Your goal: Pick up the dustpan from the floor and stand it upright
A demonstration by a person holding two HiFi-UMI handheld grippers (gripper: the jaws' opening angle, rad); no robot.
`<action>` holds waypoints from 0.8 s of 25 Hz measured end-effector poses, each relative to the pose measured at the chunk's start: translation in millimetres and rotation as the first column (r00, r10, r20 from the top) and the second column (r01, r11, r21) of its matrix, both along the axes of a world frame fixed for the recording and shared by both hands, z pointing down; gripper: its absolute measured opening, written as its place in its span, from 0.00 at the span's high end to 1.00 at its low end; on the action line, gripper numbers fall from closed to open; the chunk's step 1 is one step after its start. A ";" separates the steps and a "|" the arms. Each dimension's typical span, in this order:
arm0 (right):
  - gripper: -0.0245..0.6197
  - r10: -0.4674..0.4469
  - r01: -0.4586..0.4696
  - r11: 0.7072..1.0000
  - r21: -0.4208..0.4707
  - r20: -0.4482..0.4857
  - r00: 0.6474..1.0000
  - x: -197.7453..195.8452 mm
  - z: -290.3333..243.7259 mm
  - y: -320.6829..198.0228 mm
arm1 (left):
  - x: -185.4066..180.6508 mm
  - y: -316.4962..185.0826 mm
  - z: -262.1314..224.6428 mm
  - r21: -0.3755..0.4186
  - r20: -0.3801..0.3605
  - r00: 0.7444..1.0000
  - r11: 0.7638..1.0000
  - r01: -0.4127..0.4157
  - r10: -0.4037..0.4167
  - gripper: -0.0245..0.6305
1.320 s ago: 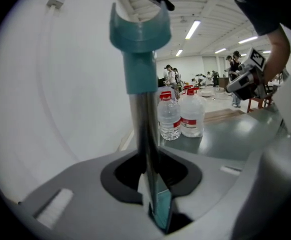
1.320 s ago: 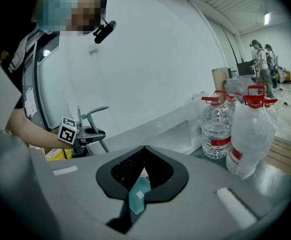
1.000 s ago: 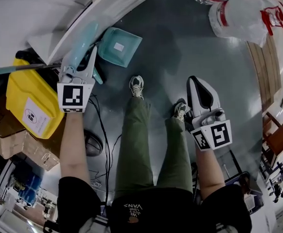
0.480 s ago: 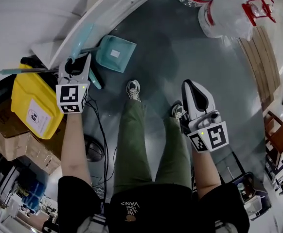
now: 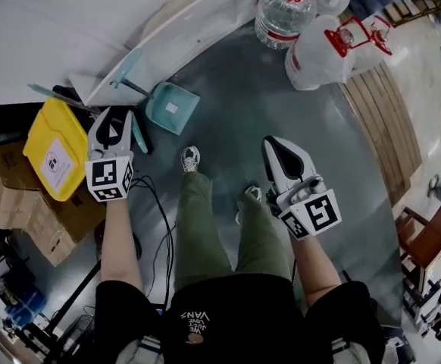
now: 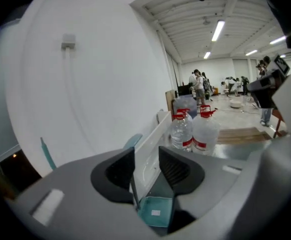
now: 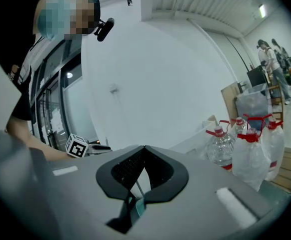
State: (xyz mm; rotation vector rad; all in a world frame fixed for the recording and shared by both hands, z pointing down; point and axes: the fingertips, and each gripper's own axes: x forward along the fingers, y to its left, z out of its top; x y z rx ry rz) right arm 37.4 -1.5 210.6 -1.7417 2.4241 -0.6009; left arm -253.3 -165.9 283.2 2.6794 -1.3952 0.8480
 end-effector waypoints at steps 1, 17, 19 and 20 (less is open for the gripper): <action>0.96 -0.024 0.024 1.000 0.016 -0.004 1.000 3.9 -11.3 4.6 | 1.9 10.8 -14.1 0.014 -0.016 1.000 1.000 0.025 -0.025 0.70; 0.96 -0.193 0.194 0.973 0.124 -0.019 0.981 -8.3 -156.1 93.3 | 34.8 207.8 -185.0 0.043 -0.262 0.958 0.990 0.132 -0.116 0.88; 0.96 -0.201 0.201 0.971 0.132 -0.010 0.979 -18.8 -165.5 103.9 | 32.9 222.7 -197.1 0.043 -0.302 0.946 0.990 0.136 -0.117 0.88; 0.96 -0.208 0.206 0.968 0.141 0.000 0.978 -25.9 -170.8 109.3 | 31.3 229.6 -201.7 0.043 -0.316 0.942 0.990 0.133 -0.113 0.88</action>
